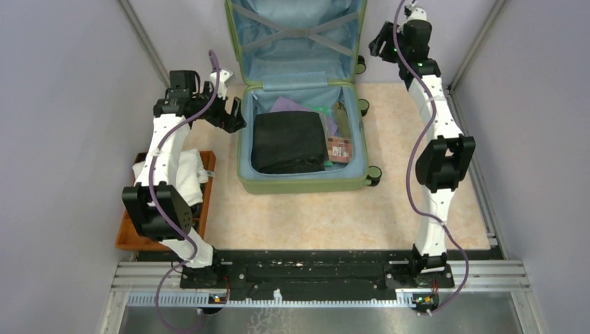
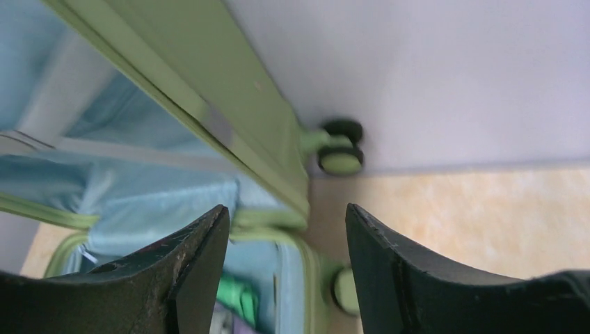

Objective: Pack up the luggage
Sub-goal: Close the luggage at the corner of the board.

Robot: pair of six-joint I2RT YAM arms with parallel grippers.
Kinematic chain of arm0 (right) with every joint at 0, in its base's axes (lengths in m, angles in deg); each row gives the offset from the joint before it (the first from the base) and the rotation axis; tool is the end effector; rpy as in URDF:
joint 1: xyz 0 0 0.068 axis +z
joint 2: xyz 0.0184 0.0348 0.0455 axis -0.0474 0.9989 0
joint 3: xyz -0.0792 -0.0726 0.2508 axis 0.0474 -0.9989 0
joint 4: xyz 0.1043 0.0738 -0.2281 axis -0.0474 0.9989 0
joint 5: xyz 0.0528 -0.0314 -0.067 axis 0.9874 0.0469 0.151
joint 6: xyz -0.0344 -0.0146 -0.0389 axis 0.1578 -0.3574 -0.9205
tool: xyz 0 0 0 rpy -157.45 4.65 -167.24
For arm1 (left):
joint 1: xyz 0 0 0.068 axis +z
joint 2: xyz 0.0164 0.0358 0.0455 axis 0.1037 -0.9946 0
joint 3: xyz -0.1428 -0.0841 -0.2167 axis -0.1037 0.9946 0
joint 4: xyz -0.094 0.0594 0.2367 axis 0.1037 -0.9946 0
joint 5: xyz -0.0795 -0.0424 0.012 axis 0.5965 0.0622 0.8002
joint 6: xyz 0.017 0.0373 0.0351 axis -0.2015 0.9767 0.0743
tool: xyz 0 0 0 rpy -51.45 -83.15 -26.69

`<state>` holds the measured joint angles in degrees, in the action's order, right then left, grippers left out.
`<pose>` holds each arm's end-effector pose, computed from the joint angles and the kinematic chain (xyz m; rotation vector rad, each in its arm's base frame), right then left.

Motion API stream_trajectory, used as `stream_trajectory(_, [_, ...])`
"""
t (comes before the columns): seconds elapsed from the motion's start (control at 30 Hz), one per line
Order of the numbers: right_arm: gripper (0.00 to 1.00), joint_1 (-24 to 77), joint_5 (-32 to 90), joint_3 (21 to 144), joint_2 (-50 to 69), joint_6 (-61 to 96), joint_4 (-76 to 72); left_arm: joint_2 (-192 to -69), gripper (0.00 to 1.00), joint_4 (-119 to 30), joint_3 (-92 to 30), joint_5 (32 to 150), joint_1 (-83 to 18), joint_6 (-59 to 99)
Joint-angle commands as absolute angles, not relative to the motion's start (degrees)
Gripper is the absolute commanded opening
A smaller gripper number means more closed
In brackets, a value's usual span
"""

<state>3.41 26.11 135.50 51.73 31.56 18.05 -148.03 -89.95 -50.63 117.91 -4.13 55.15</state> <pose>0.5064 0.0574 0.3865 0.1797 1.8526 0.4036 0.3535 -0.0092 0.3613 0.7082 2.1018 -0.4699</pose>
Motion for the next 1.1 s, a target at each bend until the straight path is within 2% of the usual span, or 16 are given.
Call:
stream_trajectory(0.0, [0.62,4.73,35.23,142.09,56.57,25.97,2.42,-150.59,0.98,-90.21,-53.64,118.39,-2.8,53.87])
stream_trajectory(0.17, [0.64,4.4,43.55,140.75,59.03,25.91,-4.91,-151.83,0.98,-90.84,-53.18,118.62,-2.6,53.34])
stream_trajectory(0.27, [0.65,4.38,42.52,139.19,60.45,27.04,-9.64,-151.85,0.98,-90.86,-52.45,118.13,-2.56,53.35])
stream_trajectory(0.37, [0.61,4.41,41.84,140.82,63.0,28.56,-13.49,-151.69,0.98,-90.96,-51.83,117.45,-2.53,53.43])
stream_trajectory(0.57, [0.45,4.54,41.52,141.12,66.39,34.34,-25.78,-151.36,0.98,-91.75,-51.68,116.06,-2.09,52.89])
stream_trajectory(0.7, [0.3,5.28,42.98,140.55,65.95,36.14,-29.91,-150.07,0.98,-91.81,-50.81,115.89,-0.88,52.03])
stream_trajectory(0.83, [0.1,6.68,44.33,136.06,61.44,32.54,-30.2,-148.11,0.98,-91.14,-49.25,114.55,0.6,50.92])
stream_trajectory(0.97, [0.0,7.99,43.38,124.22,53.11,29.38,-34.21,-145.72,0.98,-89.89,-47.21,111.71,1.93,49.69])
stream_trajectory(1.07, [0.0,8.18,43.02,115.69,48.43,29.85,-36.56,-143.83,0.98,-88.96,-46.16,109.57,2.57,49.35])
